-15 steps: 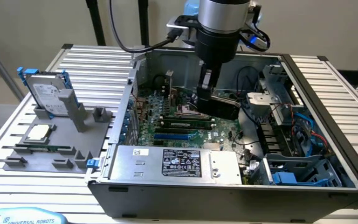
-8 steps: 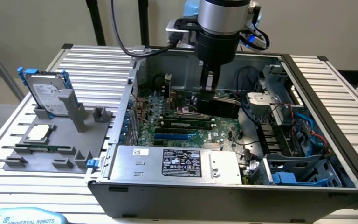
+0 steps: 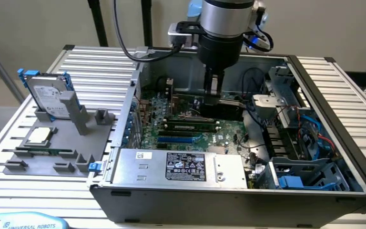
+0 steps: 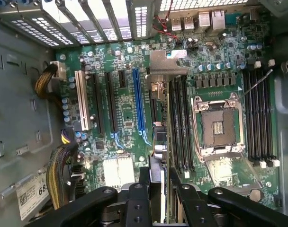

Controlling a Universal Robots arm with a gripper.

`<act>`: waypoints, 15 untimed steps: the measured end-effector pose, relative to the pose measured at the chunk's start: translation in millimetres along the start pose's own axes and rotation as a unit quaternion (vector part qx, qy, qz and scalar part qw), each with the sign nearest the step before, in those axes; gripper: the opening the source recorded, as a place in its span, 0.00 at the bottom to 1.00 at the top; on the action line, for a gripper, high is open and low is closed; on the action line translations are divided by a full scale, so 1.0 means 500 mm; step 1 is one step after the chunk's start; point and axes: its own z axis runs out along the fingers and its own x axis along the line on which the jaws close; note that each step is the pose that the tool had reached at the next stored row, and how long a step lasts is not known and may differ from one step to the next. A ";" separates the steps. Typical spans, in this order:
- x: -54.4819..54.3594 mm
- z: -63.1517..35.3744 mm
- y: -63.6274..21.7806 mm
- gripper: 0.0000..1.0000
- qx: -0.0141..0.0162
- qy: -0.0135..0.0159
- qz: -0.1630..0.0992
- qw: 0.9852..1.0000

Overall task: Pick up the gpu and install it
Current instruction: 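Insert the gpu into the slot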

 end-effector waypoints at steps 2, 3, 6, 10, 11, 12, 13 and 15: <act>0.003 0.003 0.008 0.27 0.000 0.000 0.000 1.000; 0.004 0.005 0.011 0.27 0.000 0.000 -0.001 1.000; 0.008 0.010 0.020 0.27 0.000 0.000 -0.002 1.000; 0.014 0.018 0.031 0.27 0.000 0.000 -0.004 1.000; 0.015 0.020 0.035 0.27 0.000 0.000 -0.004 1.000; 0.017 0.022 0.038 0.27 0.000 0.000 -0.004 1.000; 0.018 0.024 0.041 0.27 0.000 0.000 -0.005 1.000; 0.021 0.028 0.047 0.27 0.000 0.000 -0.005 1.000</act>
